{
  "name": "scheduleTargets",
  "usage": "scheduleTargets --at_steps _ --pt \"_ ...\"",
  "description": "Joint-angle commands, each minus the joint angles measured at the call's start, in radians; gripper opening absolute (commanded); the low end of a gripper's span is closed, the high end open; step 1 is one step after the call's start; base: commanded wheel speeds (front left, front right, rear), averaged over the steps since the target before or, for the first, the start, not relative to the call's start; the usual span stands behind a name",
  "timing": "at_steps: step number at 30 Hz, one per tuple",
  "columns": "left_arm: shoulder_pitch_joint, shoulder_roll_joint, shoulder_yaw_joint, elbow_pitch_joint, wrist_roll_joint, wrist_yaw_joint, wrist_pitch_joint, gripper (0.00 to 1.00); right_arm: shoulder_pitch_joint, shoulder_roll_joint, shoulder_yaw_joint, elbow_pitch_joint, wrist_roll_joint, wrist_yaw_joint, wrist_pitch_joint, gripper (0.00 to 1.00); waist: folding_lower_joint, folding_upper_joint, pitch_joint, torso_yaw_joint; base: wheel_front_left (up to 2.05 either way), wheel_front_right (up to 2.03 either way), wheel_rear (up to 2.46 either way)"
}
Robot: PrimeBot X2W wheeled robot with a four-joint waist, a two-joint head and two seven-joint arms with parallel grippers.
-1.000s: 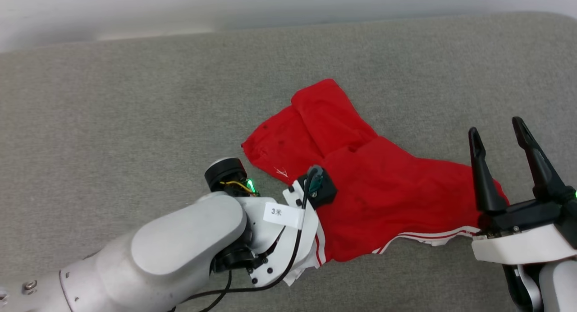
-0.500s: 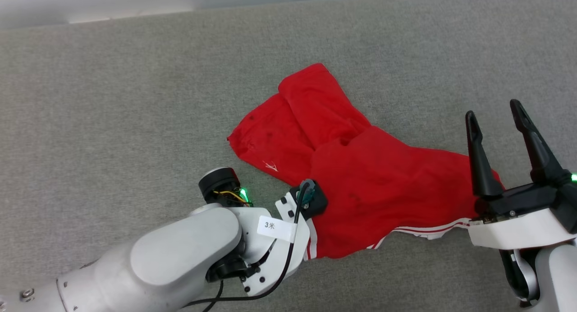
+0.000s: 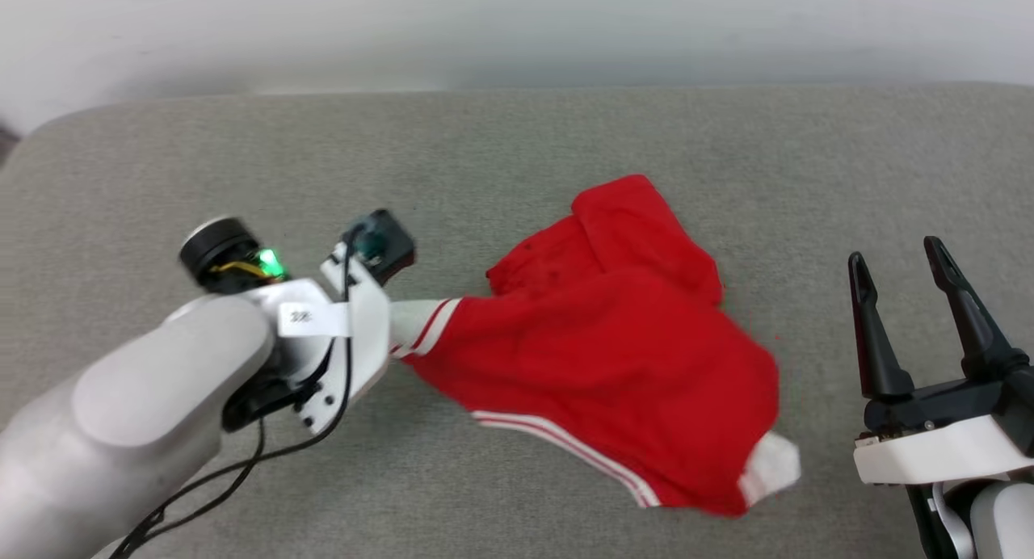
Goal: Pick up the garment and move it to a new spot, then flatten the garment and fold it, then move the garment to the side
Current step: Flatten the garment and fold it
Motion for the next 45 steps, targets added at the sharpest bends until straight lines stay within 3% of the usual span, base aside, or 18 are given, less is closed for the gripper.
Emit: scheduleTargets --at_steps 1,8,10,11,12,13,18,23,27,33,45 --pt "0.047 0.020 -0.004 0.010 -0.008 0.014 -0.008 0.00 0.016 -0.003 -0.001 -0.002 -0.005 0.000 -0.002 1.00 -0.0001 0.0000 -0.023 0.031 0.00 0.00 0.00" --pt "0.204 0.085 -0.018 0.029 -0.065 0.057 -0.019 0.00 0.034 -0.011 0.009 0.011 -0.010 0.000 -0.002 1.00 -0.0001 0.0000 -0.027 0.050 0.00 0.00 0.00" --pt "0.323 0.074 -0.025 0.055 -0.128 0.070 -0.038 0.00 0.041 -0.014 0.001 0.028 -0.010 0.000 -0.002 1.00 -0.0001 0.0000 -0.037 0.062 0.00 0.00 0.00" --pt "0.337 0.069 -0.024 0.058 -0.138 0.073 -0.042 0.07 0.046 -0.014 -0.001 0.032 -0.010 0.000 -0.002 1.00 -0.0001 0.0000 -0.042 0.065 0.00 0.00 0.00" --pt "0.339 0.068 -0.018 0.058 -0.142 0.074 -0.055 0.95 0.050 -0.015 -0.002 0.036 -0.010 0.000 -0.002 1.00 -0.0001 0.0000 -0.049 0.068 0.00 0.00 0.00" --pt "0.336 0.069 -0.009 0.056 -0.148 0.076 -0.066 1.00 0.053 -0.015 -0.002 0.039 -0.011 0.000 -0.002 1.00 -0.0001 0.0000 -0.055 0.072 0.00 0.00 0.00" --pt "0.287 0.107 0.037 -0.008 -0.171 0.076 -0.074 1.00 0.065 -0.013 -0.008 0.043 -0.010 0.000 -0.002 1.00 -0.0001 0.0000 -0.087 0.087 0.00 0.00 0.00" --pt "0.229 0.171 0.079 -0.123 -0.210 0.079 -0.017 1.00 0.076 -0.002 -0.012 0.041 -0.010 0.000 -0.002 1.00 -0.0001 0.0000 -0.102 0.094 0.00 0.00 0.00" --pt "0.146 0.217 0.139 -0.205 -0.215 0.119 0.012 1.00 0.068 0.003 -0.011 0.034 -0.010 0.000 -0.002 1.00 -0.0001 0.0000 -0.098 0.082 0.00 0.00 0.00" --pt "0.105 0.193 0.154 -0.163 -0.228 0.132 0.039 1.00 0.041 -0.002 -0.003 0.027 -0.013 0.000 -0.002 1.00 -0.0001 0.0000 -0.061 0.051 0.00 0.00 0.00" --pt "0.150 0.058 0.041 0.008 -0.233 0.051 0.127 1.00 -0.022 -0.001 0.003 0.015 -0.024 0.000 -0.002 1.00 -0.0001 0.0000 0.041 -0.003 0.00 0.00 0.00"
